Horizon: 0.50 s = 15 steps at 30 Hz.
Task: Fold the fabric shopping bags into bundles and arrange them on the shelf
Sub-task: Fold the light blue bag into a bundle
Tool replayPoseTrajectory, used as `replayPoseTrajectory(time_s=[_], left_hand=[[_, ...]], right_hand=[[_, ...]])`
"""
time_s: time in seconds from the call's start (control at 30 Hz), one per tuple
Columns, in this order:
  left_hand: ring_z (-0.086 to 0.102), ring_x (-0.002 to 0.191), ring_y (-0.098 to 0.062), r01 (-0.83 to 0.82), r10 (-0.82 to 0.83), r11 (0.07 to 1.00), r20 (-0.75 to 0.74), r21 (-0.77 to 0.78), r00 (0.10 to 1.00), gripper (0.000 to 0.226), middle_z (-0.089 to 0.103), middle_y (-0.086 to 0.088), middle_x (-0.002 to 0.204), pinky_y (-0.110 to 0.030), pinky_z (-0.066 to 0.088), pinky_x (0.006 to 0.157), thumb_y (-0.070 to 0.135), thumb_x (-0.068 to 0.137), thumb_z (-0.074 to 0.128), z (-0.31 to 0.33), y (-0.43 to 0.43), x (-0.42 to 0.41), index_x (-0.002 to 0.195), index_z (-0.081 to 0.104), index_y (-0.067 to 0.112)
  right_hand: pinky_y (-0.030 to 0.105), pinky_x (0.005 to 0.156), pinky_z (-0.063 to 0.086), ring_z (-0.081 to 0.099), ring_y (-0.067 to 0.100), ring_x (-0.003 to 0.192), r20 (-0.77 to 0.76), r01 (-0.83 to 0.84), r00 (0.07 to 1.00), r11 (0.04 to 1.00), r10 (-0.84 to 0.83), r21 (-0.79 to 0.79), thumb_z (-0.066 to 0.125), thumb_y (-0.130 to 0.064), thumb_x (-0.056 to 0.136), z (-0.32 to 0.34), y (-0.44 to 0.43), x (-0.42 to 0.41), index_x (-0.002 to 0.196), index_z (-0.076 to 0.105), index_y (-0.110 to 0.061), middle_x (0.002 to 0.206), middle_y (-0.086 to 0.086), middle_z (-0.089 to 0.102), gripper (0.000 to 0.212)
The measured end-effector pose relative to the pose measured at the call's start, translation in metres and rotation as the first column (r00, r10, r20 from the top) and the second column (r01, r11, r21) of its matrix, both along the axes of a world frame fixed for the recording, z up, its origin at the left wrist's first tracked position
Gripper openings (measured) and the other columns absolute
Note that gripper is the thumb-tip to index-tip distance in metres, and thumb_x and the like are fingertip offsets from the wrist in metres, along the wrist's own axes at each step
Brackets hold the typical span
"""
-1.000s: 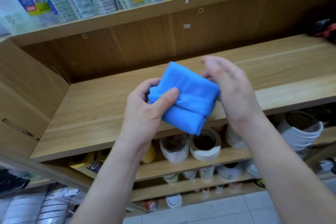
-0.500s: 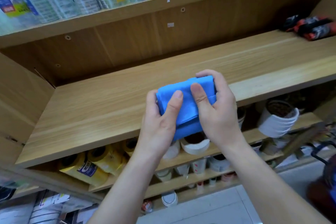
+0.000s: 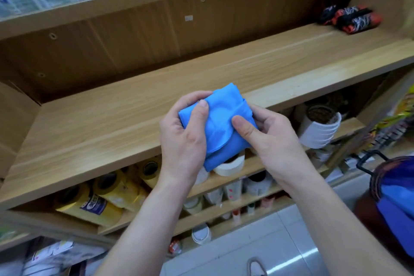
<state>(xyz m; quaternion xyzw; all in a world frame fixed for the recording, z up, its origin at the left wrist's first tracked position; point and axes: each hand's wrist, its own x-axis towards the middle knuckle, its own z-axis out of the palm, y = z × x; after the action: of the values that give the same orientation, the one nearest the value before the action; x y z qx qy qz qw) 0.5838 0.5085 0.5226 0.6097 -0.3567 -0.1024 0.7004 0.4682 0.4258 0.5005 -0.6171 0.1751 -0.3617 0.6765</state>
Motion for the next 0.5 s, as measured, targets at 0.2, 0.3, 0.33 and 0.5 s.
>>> replayPoseTrajectory(time_s=[0.2, 0.3, 0.33, 0.5], left_hand=[[0.063, 0.081, -0.001, 0.186, -0.171, 0.972, -0.111, 0.143, 0.979, 0.019, 0.073, 0.008, 0.093, -0.015, 0.048, 0.069, 0.017, 0.093, 0.055, -0.002, 0.007, -0.001, 0.103, 0.071, 0.02], [0.063, 0.078, -0.004, 0.314, -0.294, 0.908, -0.113, 0.279, 0.949, 0.023, 0.069, 0.009, 0.094, -0.018, 0.05, 0.068, 0.019, 0.093, 0.065, 0.002, 0.008, 0.009, 0.116, 0.064, 0.022], [0.063, 0.075, -0.005, 0.311, -0.289, 0.908, -0.118, 0.281, 0.95, 0.026, 0.069, 0.009, 0.087, -0.019, 0.051, 0.066, 0.015, 0.09, 0.068, 0.004, 0.008, 0.011, 0.115, 0.065, 0.021], [0.064, 0.075, -0.011, 0.254, -0.215, 0.942, -0.184, 0.219, 0.959, 0.013, 0.071, -0.001, 0.086, -0.027, 0.055, 0.07, 0.013, 0.089, 0.068, 0.016, -0.01, 0.019, 0.1, 0.069, 0.019]], right_hand=[[0.043, 0.095, 0.051, 0.067, 0.027, 0.105, -0.045, 0.122, 0.992, 0.991, -0.12, 0.047, 0.063, -0.027, 0.087, -0.01, 0.005, -0.001, 0.112, 0.068, -0.007, 0.108, 0.01, 0.073, 0.032], [0.044, 0.092, 0.052, 0.068, 0.019, 0.098, -0.074, 0.157, 0.986, 0.985, -0.152, 0.065, 0.067, -0.031, 0.089, -0.009, 0.001, -0.01, 0.11, 0.068, -0.011, 0.106, 0.008, 0.074, 0.029], [0.045, 0.089, 0.053, 0.068, 0.018, 0.096, -0.09, 0.165, 0.983, 0.984, -0.159, 0.067, 0.066, -0.034, 0.087, -0.007, -0.001, -0.013, 0.111, 0.068, -0.015, 0.104, 0.006, 0.074, 0.03], [0.037, 0.07, 0.059, 0.066, 0.01, 0.076, -0.2, 0.193, 0.964, 0.98, -0.178, 0.056, 0.062, -0.024, 0.091, 0.002, -0.02, -0.033, 0.133, 0.051, -0.025, 0.089, 0.001, 0.068, 0.044]])
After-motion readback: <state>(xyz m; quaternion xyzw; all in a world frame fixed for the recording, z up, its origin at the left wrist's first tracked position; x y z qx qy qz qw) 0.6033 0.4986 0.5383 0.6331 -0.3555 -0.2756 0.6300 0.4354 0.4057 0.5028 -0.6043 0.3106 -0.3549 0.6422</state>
